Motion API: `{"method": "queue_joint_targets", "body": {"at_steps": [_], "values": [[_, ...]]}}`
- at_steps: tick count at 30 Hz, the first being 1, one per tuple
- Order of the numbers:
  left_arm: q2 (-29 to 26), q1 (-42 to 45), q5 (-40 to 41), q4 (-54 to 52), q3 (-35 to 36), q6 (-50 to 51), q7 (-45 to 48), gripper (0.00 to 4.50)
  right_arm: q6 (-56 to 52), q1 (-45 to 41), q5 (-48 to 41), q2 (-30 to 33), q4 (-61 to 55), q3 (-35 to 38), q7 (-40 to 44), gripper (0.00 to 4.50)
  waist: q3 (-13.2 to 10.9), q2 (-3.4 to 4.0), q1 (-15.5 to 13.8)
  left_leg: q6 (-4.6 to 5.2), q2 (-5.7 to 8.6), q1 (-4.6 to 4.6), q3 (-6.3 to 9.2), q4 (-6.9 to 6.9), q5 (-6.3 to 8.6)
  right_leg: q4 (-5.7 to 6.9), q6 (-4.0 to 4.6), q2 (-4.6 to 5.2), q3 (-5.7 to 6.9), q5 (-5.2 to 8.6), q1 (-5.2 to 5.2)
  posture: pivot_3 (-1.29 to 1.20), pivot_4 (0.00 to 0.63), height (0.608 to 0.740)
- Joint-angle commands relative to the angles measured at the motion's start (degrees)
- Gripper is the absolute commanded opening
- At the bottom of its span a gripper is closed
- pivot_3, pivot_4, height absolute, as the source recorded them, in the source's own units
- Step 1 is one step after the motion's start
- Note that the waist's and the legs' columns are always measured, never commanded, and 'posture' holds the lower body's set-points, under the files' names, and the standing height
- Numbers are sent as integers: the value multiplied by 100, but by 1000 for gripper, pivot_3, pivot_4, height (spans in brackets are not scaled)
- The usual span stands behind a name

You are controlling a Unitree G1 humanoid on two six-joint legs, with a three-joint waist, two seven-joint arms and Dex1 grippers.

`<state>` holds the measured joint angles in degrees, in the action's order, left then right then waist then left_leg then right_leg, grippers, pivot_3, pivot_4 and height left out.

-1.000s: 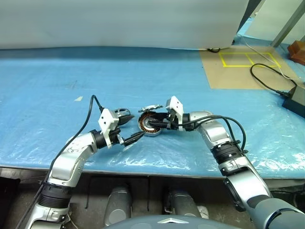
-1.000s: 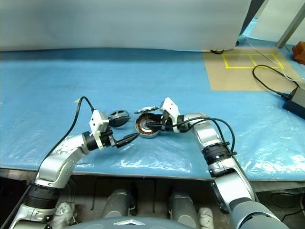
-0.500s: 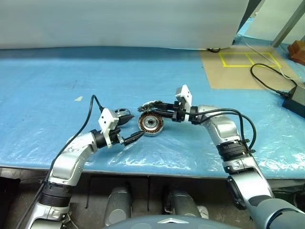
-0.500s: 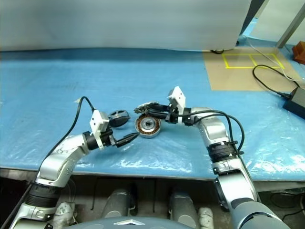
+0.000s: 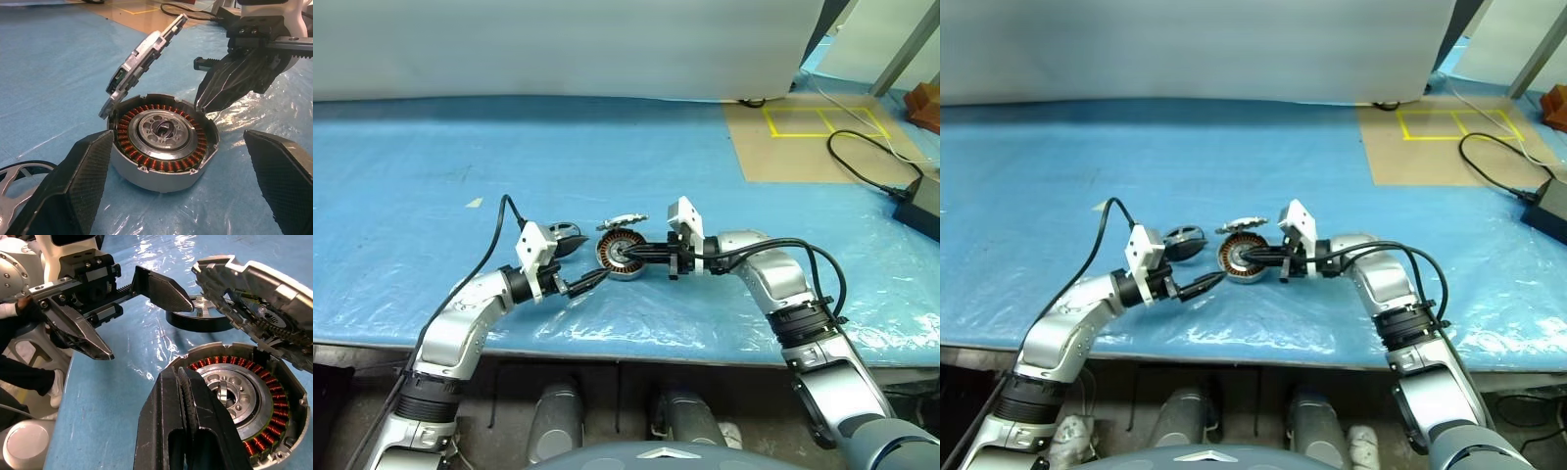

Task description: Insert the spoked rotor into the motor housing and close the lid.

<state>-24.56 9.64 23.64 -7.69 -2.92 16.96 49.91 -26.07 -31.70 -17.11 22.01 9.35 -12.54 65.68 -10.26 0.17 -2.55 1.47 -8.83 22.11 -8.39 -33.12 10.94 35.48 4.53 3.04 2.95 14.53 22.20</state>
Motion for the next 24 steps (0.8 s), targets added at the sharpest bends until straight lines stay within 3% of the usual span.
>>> {"method": "queue_joint_targets", "body": {"at_steps": [1,24], "values": [[-17,51,45,-151,18,-8,9,4500,166,-175,23,-96,32,-22,-47,25,0,0,-1,0,0,0,0,0,0,0,0,0,0,0,0,0,150,740],[-8,4,34,-132,37,-65,-9,4500,1505,-229,978,-366,968,-343,-429,25,0,0,3,0,0,-1,0,0,0,1,0,0,0,0,-1,0,150,740]]}}
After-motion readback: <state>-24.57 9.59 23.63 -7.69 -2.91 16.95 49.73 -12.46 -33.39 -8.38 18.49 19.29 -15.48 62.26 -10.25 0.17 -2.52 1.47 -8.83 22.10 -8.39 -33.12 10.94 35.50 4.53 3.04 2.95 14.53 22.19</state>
